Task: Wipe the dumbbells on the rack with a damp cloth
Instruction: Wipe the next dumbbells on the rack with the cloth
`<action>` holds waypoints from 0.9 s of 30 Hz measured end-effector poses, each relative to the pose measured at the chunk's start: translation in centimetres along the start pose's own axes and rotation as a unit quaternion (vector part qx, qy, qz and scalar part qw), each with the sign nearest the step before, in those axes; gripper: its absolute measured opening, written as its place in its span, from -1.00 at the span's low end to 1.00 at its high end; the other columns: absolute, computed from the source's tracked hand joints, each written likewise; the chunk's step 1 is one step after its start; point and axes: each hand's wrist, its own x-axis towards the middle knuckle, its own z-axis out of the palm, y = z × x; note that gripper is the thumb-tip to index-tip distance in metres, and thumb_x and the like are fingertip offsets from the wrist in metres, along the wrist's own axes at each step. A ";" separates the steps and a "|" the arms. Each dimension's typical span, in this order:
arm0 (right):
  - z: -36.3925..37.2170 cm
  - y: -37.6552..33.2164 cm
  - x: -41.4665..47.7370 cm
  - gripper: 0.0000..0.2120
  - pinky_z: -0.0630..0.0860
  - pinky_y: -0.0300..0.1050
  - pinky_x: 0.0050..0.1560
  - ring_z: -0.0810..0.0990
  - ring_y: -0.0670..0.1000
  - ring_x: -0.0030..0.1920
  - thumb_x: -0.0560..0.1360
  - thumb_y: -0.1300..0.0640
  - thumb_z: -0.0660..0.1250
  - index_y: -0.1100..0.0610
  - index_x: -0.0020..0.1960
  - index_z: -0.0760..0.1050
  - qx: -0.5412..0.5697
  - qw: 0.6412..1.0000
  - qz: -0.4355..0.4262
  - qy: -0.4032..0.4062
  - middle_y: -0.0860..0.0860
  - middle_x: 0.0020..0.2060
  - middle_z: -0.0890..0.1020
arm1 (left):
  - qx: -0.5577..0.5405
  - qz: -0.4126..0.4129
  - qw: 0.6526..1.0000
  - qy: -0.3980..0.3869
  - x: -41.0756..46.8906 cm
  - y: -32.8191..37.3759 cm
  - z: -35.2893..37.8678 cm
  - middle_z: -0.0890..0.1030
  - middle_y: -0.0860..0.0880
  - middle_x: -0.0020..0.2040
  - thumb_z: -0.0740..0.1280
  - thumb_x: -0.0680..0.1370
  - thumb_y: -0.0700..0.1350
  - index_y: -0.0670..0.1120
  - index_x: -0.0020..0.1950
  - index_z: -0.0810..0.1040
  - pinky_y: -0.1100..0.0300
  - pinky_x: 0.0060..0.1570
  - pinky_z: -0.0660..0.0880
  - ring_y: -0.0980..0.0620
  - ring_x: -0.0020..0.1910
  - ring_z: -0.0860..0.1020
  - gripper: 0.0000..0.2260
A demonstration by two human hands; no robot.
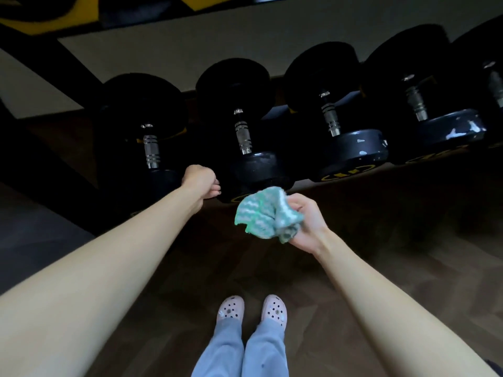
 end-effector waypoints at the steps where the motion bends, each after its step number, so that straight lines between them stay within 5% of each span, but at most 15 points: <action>1: -0.1 -0.5 -0.6 -0.65 0.35 0.10 0.34 0.59 0.18 0.08 0.42 0.08 0.21 0.27 0.08 0.55 0.033 0.999 -0.010 -0.004 0.20 0.06 0.61 | 0.019 0.020 1.000 -0.005 -0.8 0.3 0.5 0.50 -0.10 -0.30 0.11 0.59 -0.29 -0.22 -0.12 0.46 0.37 -0.57 0.44 0.10 -0.49 0.52 -0.83; 4: 0.4 -1.8 -1.9 -0.60 0.46 0.02 0.19 0.64 0.12 0.01 0.43 -0.07 0.22 0.19 0.01 0.65 0.089 0.995 -0.043 -0.019 0.15 0.07 0.64 | 0.051 0.044 0.985 -0.161 -3.7 1.7 1.6 0.59 -0.05 -0.18 0.18 0.61 -0.01 -0.16 0.07 0.52 0.27 -0.35 0.54 0.05 -0.26 0.57 -0.75; 7: 0.8 -2.7 -2.8 -0.49 0.43 0.07 0.26 0.59 0.15 0.15 0.48 -0.19 0.18 0.17 0.17 0.60 0.103 0.993 -0.046 -0.039 0.17 0.20 0.58 | 0.149 0.084 0.943 -0.284 -5.2 2.7 2.0 0.64 0.02 -0.03 0.29 0.53 0.11 -0.04 0.02 0.58 0.16 -0.04 0.55 0.07 -0.02 0.61 -0.75; 11: 0.3 -3.7 -3.2 -0.36 0.32 0.23 0.34 0.50 0.24 0.26 0.45 -0.27 0.17 0.18 0.32 0.47 0.112 0.991 -0.045 -0.064 0.23 0.26 0.52 | 0.181 0.157 0.948 -0.209 -5.1 3.3 2.2 0.58 -0.05 -0.10 0.37 0.50 -0.17 -0.12 -0.16 0.51 0.28 -0.25 0.54 0.05 -0.13 0.57 -0.93; 14: -0.4 -4.5 -3.4 -0.39 0.30 0.31 0.31 0.49 0.24 0.26 0.41 -0.23 0.26 0.10 0.35 0.43 0.037 0.997 -0.033 -0.052 0.17 0.26 0.53 | 0.113 0.172 0.963 -0.175 -5.2 3.3 2.8 0.56 -0.10 -0.04 0.29 0.54 -0.21 -0.10 -0.15 0.41 0.14 -0.19 0.61 -0.01 -0.11 0.61 -0.90; 17: -0.6 -4.7 -3.2 -0.52 0.41 0.14 0.24 0.56 0.12 0.19 0.49 -0.04 0.29 0.07 0.36 0.37 -0.122 0.992 -0.044 0.000 0.08 0.20 0.58 | 0.115 0.214 0.959 -0.146 -5.4 3.5 3.3 0.55 -0.06 -0.11 0.29 0.55 -0.20 -0.08 -0.14 0.42 0.15 -0.28 0.61 0.00 -0.18 0.61 -0.91; 21: 0.4 -4.5 -2.8 -0.73 0.44 -0.02 0.27 0.59 -0.04 0.10 0.55 0.24 0.24 0.17 0.25 0.46 -0.188 0.967 -0.148 0.087 0.05 0.11 0.61 | 0.114 0.271 0.953 -0.075 -5.7 3.7 4.4 0.56 0.01 -0.17 0.31 0.53 -0.17 -0.09 -0.09 0.50 0.11 -0.17 0.55 0.03 -0.17 0.59 -0.99; 24: 1.0 -4.4 -2.6 -0.66 0.57 -0.14 0.05 0.61 -0.01 0.07 0.52 0.36 0.24 0.21 0.28 0.44 -0.221 0.947 -0.198 0.119 0.11 0.13 0.60 | 0.107 0.291 0.948 -0.077 -6.1 3.7 5.5 0.60 -0.02 -0.10 0.29 0.52 -0.20 -0.06 -0.07 0.54 0.08 -0.09 0.56 0.02 -0.10 0.60 -0.93; 27: 1.8 -4.8 -3.0 -0.68 0.57 0.00 0.07 0.62 0.09 0.06 0.53 0.27 0.16 0.15 0.27 0.43 -0.114 0.980 -0.162 0.035 0.13 0.06 0.62 | 0.065 0.263 0.949 -0.165 -7.0 3.9 6.5 0.62 -0.04 -0.14 0.21 0.52 -0.27 -0.13 -0.01 0.61 0.15 -0.03 0.52 0.05 -0.13 0.58 -0.81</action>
